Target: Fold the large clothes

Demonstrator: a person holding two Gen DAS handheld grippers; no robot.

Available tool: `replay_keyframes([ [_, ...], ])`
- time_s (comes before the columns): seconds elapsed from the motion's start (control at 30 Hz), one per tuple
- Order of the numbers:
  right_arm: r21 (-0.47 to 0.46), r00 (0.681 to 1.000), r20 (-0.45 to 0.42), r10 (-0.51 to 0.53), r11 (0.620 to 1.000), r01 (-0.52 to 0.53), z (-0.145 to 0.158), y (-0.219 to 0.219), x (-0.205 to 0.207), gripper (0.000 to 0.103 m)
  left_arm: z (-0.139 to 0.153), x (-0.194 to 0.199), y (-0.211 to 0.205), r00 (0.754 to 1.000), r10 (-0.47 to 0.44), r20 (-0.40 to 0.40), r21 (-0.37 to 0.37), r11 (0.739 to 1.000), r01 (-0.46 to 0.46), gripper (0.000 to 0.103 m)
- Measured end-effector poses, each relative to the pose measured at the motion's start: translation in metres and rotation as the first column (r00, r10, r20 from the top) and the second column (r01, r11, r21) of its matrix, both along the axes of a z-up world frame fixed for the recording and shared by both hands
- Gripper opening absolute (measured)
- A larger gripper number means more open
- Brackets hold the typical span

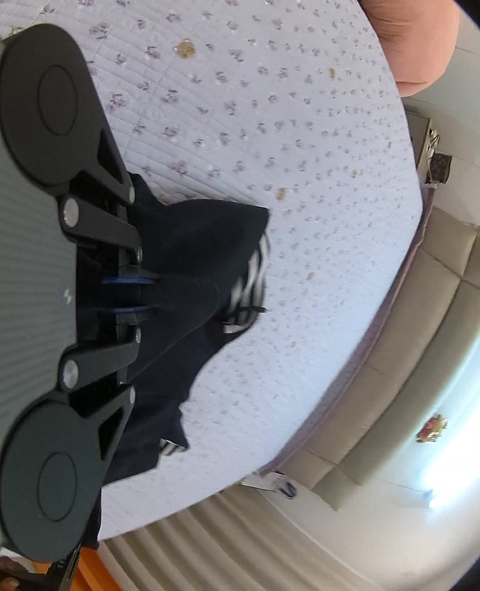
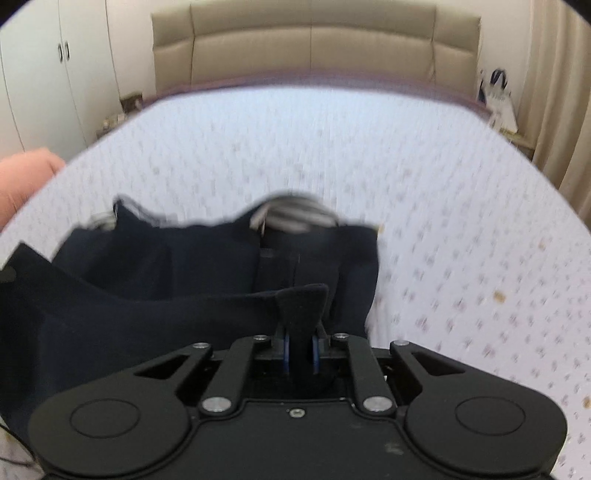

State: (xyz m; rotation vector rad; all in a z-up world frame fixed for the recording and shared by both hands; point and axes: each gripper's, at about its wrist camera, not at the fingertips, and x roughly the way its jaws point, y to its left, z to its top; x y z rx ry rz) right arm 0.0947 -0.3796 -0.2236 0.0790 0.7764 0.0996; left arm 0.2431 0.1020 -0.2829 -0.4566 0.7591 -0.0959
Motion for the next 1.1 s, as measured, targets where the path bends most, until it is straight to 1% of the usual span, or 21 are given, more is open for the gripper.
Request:
replay_keyframes([
  [0.07,0.004,1.0,0.024,-0.007,1.0,0.007,0.011,-0.001,0.002,0.014,0.003,0.003,0.003,1.0,0.005,-0.001,-0.03,1.0,-0.005,0.012],
  [0.1,0.003,1.0,0.02,0.0,1.0,0.0,0.012,-0.002,0.005,0.014,0.002,0.005,0.004,1.0,0.004,-0.007,-0.032,0.999,-0.005,0.012],
  [0.17,0.007,1.0,0.022,0.008,1.0,-0.008,0.01,0.0,0.009,0.014,0.001,0.008,0.003,1.0,0.008,0.002,-0.018,1.0,-0.008,0.012],
  [0.23,0.0,1.0,0.023,0.001,1.0,-0.001,0.007,0.002,0.013,0.014,0.003,0.013,0.003,1.0,0.01,0.016,-0.023,1.0,-0.01,0.012],
  [0.33,0.005,0.997,0.072,-0.026,1.0,0.025,0.013,0.004,0.019,0.013,0.019,0.023,0.001,0.996,0.025,0.091,-0.01,1.0,-0.024,0.012],
  [0.43,-0.004,0.986,0.158,-0.044,0.999,0.045,0.035,0.006,0.034,0.013,0.04,0.043,0.002,0.985,0.028,0.173,-0.022,0.999,-0.025,0.012],
  [0.53,-0.015,0.972,0.231,-0.04,0.999,0.045,0.052,0.007,0.065,0.013,0.056,0.078,-0.001,0.973,0.024,0.228,0.015,0.999,-0.028,0.012],
  [0.6,-0.045,0.967,0.251,-0.036,0.998,0.049,0.051,0.011,0.097,0.013,0.052,0.106,-0.004,0.971,0.026,0.236,0.037,0.999,-0.036,0.012],
  [0.63,-0.049,0.97,0.238,-0.044,0.997,0.057,0.043,0.013,0.116,0.013,0.044,0.121,-0.006,0.974,0.03,0.227,0.057,0.997,-0.044,0.012],
  [0.7,-0.049,0.98,0.19,-0.059,0.996,0.07,0.019,0.013,0.15,0.013,0.021,0.149,-0.011,0.983,0.045,0.18,0.108,0.992,-0.065,0.012],
  [0.77,-0.057,0.991,0.102,-0.085,0.994,0.091,-0.019,0.015,0.183,0.013,-0.011,0.172,-0.017,0.992,0.055,0.116,0.144,0.987,-0.071,0.012],
  [0.83,-0.049,0.994,-0.009,-0.108,0.993,0.107,-0.055,0.015,0.21,0.014,-0.04,0.187,-0.022,0.997,0.065,0.05,0.192,0.979,-0.074,0.012],
  [0.87,-0.033,0.991,-0.063,-0.12,0.993,0.118,-0.071,0.015,0.219,0.017,-0.054,0.193,-0.025,0.997,0.071,0.007,0.221,0.973,-0.071,0.013],
  [0.9,-0.028,0.986,-0.104,-0.131,0.991,0.128,-0.083,0.015,0.225,0.02,-0.065,0.197,-0.027,0.997,0.07,-0.018,0.24,0.969,-0.063,0.014],
  [0.93,-0.034,0.981,-0.131,-0.141,0.99,0.138,-0.091,0.016,0.229,0.023,-0.074,0.199,-0.03,0.997,0.063,-0.032,0.265,0.963,-0.053,0.016],
  [1.0,-0.073,0.98,-0.136,-0.144,0.988,0.135,-0.093,0.021,0.233,0.038,-0.077,0.199,-0.034,0.999,0.044,-0.024,0.313,0.949,-0.034,0.022],
  [1.03,-0.094,0.98,-0.142,-0.14,0.987,0.127,-0.091,0.024,0.235,0.049,-0.072,0.199,-0.034,0.999,0.035,-0.019,0.328,0.944,-0.027,0.023],
  [1.1,-0.115,0.982,-0.141,-0.128,0.987,0.112,-0.082,0.024,0.234,0.05,-0.059,0.192,-0.026,1.0,0.026,0.011,0.308,0.951,-0.028,0.023],
])
